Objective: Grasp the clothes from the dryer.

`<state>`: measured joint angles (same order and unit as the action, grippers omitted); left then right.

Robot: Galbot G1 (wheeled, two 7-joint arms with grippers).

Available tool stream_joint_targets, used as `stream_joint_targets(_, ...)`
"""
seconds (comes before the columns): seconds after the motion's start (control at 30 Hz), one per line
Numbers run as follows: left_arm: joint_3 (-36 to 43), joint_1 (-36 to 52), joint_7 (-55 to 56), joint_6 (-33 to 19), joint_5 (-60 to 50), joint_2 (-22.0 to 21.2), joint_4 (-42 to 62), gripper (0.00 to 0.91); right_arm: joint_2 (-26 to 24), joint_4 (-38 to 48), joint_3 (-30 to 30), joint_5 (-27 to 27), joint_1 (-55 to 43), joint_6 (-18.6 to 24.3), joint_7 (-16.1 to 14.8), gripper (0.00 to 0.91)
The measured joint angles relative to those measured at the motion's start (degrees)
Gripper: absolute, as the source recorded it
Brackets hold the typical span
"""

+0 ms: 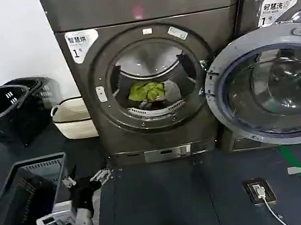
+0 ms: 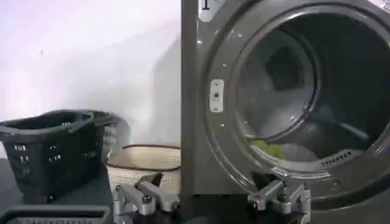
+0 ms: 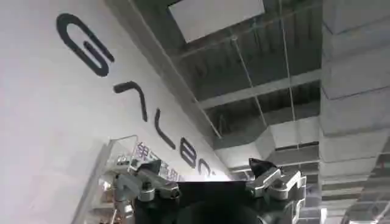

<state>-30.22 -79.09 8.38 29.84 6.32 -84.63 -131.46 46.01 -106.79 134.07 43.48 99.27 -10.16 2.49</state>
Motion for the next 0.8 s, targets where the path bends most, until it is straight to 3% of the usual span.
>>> stream_joint_targets(0.8,-0.2,0.0,-0.5,0.0,-0.2,0.0,-0.6,0.907,0.6,-0.1,-0.4,0.4,-0.8,0.5,-1.7,0.907)
